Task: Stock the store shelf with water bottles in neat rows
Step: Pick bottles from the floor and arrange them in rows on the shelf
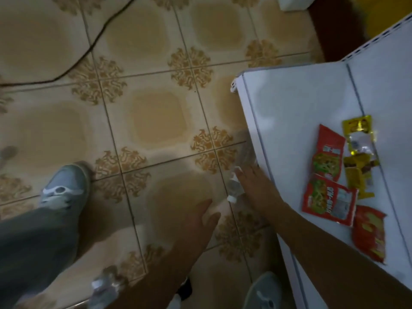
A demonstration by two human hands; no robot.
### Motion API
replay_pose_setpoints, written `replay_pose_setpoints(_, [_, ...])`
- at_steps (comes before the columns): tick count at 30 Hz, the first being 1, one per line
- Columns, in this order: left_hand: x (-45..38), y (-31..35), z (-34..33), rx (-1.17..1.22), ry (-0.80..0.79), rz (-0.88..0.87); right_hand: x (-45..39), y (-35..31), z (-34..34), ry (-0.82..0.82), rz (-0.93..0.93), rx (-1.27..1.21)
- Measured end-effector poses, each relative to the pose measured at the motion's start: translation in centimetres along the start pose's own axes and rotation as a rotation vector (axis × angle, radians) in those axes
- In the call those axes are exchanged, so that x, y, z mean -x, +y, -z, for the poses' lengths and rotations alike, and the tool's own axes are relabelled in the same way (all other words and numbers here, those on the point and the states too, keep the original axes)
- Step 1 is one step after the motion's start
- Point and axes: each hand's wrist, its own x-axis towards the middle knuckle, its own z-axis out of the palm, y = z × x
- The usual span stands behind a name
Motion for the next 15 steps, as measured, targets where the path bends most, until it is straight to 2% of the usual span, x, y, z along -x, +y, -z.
replay_pose_setpoints(5, [-2.9, -2.2, -0.7, 0.039, -0.041, 0.079, -3.7, 1.4, -1.8, -0.109, 0.118, 0.36])
replay_pose_setpoints(8, [-3.3, -2.9, -0.3, 0.05, -0.036, 0.103, -4.4, 2.0, -2.0, -0.064, 0.183, 0.397])
replay_pose_setpoints(12, [-2.4, -2.6, 1.9, 0.041, 0.019, 0.088, -5.0, -0.1, -1.4, 0.059, 0.201, 0.234])
replay_pose_setpoints(15, [-1.3, -1.5, 5.5, 0.009, 0.099, 0.051, -4.4, -3.8, -0.6, 0.057, 0.07, -0.277])
